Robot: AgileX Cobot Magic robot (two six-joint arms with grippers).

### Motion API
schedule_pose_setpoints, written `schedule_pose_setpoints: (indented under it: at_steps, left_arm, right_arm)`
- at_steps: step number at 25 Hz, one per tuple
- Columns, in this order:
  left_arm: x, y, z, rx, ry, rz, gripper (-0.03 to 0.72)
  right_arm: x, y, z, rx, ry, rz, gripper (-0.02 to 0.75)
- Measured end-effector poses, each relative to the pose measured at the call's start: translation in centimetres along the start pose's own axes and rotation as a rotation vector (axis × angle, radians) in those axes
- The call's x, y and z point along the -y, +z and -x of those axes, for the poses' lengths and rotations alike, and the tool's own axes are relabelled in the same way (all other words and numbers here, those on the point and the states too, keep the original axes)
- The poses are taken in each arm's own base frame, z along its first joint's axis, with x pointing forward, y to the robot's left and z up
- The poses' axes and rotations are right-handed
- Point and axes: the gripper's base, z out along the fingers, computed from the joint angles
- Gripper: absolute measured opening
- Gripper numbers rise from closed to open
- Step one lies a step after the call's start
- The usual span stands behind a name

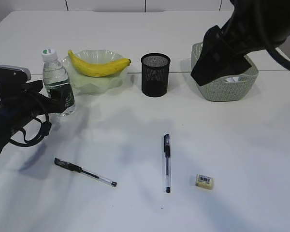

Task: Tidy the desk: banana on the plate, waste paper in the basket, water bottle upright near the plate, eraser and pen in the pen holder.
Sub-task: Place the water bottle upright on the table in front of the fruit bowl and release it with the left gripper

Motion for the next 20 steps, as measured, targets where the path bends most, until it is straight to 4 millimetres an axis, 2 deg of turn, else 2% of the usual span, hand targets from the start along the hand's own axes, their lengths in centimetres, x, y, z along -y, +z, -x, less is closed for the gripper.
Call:
schedule_pose_setpoints:
  at_steps: [5, 11, 20]
  left_arm:
    - [0.2, -2.2, 0.5, -0.026, -0.003, 0.001, 0.62]
    - [0.5, -4.6, 2.0, -0.018, -0.002, 0.001, 0.617]
    - [1.1, -7.2, 5.7, -0.117, -0.026, -0.004, 0.608]
  right_arm:
    - [0.0, 0.0, 0.0, 0.002, 0.0, -0.001, 0.55]
    - [0.0, 0.0, 0.0, 0.002, 0.0, -0.001, 0.549]
    - [-0.2, 0.0, -0.6, -0.069, 0.0, 0.023, 0.524]
